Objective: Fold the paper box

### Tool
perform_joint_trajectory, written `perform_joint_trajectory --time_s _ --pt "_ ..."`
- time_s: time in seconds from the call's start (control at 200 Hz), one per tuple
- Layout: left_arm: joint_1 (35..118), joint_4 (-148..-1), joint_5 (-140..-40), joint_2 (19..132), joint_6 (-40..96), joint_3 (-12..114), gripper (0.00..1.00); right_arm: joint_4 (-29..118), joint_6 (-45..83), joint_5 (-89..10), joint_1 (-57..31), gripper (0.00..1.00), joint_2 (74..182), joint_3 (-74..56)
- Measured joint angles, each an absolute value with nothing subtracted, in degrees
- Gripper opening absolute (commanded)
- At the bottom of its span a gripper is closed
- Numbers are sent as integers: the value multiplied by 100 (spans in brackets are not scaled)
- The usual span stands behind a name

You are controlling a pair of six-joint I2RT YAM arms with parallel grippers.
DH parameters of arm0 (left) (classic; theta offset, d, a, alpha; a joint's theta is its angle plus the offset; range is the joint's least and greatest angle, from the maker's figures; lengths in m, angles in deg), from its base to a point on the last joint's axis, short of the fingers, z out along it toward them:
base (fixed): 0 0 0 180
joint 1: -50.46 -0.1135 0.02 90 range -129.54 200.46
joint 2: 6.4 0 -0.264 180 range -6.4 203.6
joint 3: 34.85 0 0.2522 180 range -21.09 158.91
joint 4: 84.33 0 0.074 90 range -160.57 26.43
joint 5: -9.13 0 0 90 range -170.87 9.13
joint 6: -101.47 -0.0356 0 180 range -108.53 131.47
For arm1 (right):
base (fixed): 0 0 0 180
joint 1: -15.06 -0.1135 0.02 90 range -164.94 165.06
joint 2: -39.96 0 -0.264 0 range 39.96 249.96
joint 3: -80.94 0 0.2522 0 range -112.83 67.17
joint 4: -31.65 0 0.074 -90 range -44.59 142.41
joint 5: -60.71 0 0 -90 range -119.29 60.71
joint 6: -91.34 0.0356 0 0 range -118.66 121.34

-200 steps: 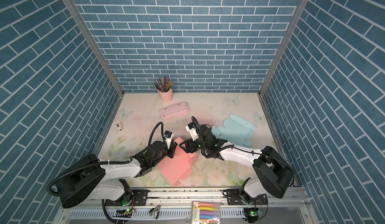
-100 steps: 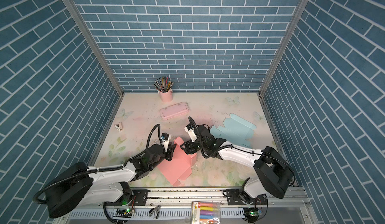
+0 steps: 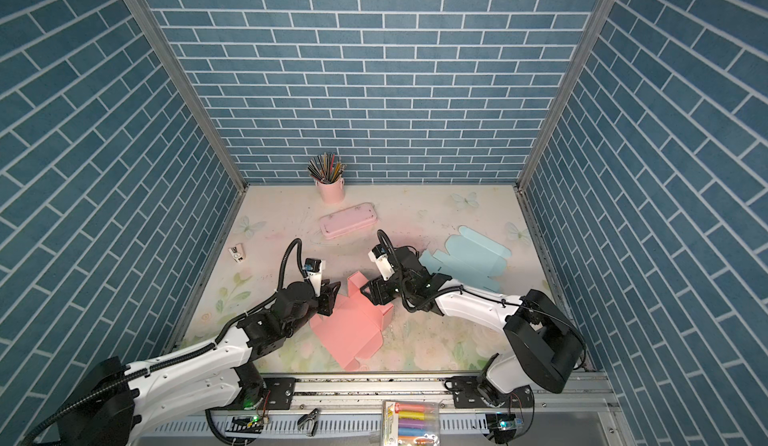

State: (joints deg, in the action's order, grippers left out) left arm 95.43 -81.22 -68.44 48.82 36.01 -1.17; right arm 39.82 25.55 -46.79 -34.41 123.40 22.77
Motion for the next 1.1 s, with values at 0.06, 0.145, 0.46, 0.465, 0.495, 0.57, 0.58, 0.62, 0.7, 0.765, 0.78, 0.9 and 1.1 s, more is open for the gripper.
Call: perform_joint_trajectory --time_s 0.06,0.145,0.46,0.465,0.495,0.57,0.58,0.62,0.7,0.765,0.78,0.9,1.1 --pt "9377 -8052 -7021 4865 3647 -95 40 3899 2557 -4757 -3385 60 12344 2297" --pt "9180 -7974 -7273 4856 3679 -73 41 3764 2599 -4884 -3310 59 12344 2378" --pt "8929 -7174 -7819 4823 3778 439 47 3740 2725 -5293 -3124 66 12375 2448" --pt "8929 -7174 -7819 4823 3778 439 47 3744 2721 -5295 -3124 66 12375 2448" --pt "8905 -7034 -7856 4819 3791 552 48 3810 2747 -5312 -3118 67 12375 2426" --pt "8863 -6697 -7928 4819 3826 836 49 4028 2791 -5323 -3116 70 12375 2308" --pt "8859 -6642 -7935 4819 3830 880 50 4087 2802 -5328 -3116 70 12375 2271" --pt "8850 -6450 -7972 4819 3854 1042 51 4210 2811 -5330 -3116 72 12375 2172" --pt "8824 -6120 -8055 4819 3900 1317 56 4459 2835 -5301 -3146 76 12375 1936" --pt "8785 -5917 -8123 4819 3942 1468 64 4684 2835 -5223 -3181 78 12372 1772" --pt "8769 -5871 -8138 4819 3924 1494 66 4754 2837 -5203 -3190 78 12372 1729" --pt "8592 -5569 -8355 4762 4071 1569 83 5217 2797 -4995 -3299 83 12372 1501" --pt "8310 -5123 -8608 4498 4180 1571 88 6120 2647 -4473 -3686 88 12563 959"
